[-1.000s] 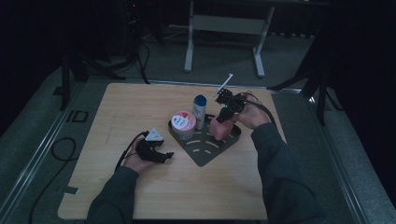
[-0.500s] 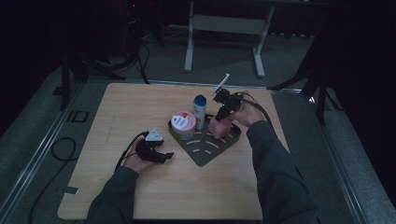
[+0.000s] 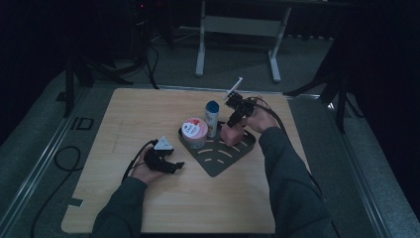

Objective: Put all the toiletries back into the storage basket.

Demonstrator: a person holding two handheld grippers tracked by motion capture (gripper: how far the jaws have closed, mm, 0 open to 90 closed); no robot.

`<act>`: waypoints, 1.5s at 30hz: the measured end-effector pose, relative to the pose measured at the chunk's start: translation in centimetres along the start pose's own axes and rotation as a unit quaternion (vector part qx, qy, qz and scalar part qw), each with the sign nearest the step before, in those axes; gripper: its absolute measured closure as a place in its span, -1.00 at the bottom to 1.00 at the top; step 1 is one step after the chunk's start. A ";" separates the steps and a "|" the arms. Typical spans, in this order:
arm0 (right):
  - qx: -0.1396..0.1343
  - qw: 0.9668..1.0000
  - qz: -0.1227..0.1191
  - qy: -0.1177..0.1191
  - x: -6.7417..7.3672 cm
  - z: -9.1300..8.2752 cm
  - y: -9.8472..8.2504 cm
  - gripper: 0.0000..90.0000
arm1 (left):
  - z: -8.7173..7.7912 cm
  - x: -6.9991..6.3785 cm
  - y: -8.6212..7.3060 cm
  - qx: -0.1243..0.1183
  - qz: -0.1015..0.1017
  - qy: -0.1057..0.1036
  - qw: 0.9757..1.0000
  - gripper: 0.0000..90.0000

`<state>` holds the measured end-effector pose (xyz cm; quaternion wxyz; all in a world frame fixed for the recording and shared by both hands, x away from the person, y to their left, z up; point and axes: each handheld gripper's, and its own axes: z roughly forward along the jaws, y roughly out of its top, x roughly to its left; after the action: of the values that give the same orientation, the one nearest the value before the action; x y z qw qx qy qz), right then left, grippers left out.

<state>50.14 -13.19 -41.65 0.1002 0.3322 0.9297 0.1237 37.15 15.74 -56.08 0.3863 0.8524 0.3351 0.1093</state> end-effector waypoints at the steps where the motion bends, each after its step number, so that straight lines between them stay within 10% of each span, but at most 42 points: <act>1: 0.002 1.000 0.001 0.001 0.0 0.1 0.0 0.05 | 0.0 0.0 0.0 0.000 0.000 0.000 1.000 -0.44; 45: 0.002 1.000 0.009 0.008 0.4 0.6 1.7 0.05 | 0.0 0.0 0.0 0.000 0.000 0.000 1.000 -0.44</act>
<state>51.01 -11.50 -41.78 0.0915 0.3401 0.9275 0.1256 37.14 15.74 -56.08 0.3866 0.8522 0.3351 0.1092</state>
